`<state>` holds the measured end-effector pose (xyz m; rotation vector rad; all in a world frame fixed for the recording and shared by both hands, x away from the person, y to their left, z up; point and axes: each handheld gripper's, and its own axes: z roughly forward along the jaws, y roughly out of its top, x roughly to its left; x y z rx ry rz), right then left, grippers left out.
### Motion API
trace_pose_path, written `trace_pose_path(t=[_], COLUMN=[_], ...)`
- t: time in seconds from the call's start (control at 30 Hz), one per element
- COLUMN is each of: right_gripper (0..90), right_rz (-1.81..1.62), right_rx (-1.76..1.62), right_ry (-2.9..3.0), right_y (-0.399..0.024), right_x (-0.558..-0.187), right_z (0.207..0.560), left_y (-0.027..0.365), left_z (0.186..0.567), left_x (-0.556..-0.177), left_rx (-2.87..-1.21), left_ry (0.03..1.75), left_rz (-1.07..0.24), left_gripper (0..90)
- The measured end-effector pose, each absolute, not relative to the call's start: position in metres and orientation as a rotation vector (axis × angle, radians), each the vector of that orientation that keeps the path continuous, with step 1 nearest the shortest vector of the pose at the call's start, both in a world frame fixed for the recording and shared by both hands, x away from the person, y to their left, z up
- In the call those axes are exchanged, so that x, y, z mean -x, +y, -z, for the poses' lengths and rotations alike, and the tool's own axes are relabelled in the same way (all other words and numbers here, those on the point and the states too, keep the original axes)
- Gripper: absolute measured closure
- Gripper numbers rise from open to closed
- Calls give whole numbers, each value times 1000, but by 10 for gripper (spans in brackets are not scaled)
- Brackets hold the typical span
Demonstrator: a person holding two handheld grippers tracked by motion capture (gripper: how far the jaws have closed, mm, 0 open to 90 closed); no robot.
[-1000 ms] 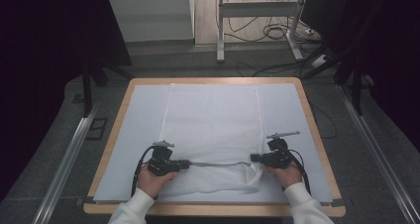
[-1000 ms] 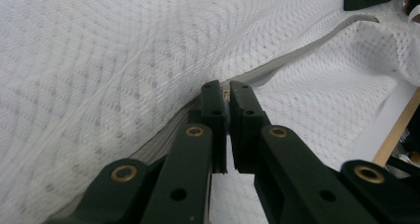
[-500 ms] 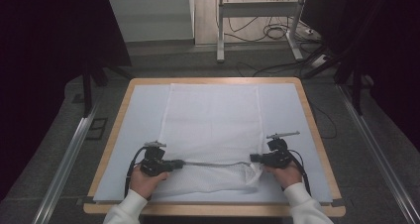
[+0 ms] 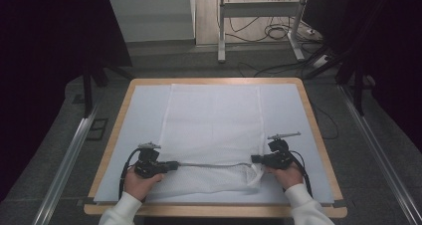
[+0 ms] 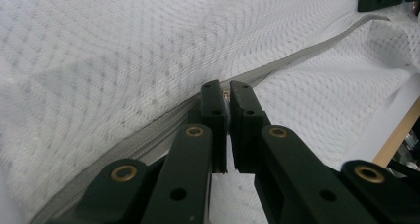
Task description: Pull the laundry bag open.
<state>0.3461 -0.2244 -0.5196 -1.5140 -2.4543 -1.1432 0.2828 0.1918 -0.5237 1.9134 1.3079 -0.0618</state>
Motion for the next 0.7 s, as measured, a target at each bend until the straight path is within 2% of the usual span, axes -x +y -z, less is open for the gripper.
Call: trace_pose_path(t=[0.7], right_gripper=[883], right_rz=[1138], right_rx=[1510], right_ry=[-2460], right_y=[-224], right_x=[-346], right_z=[520], left_y=[222], left_z=[524], left_x=[-276], left_rx=[-1867], left_ry=[1362], left_rz=[37], left_gripper=[869])
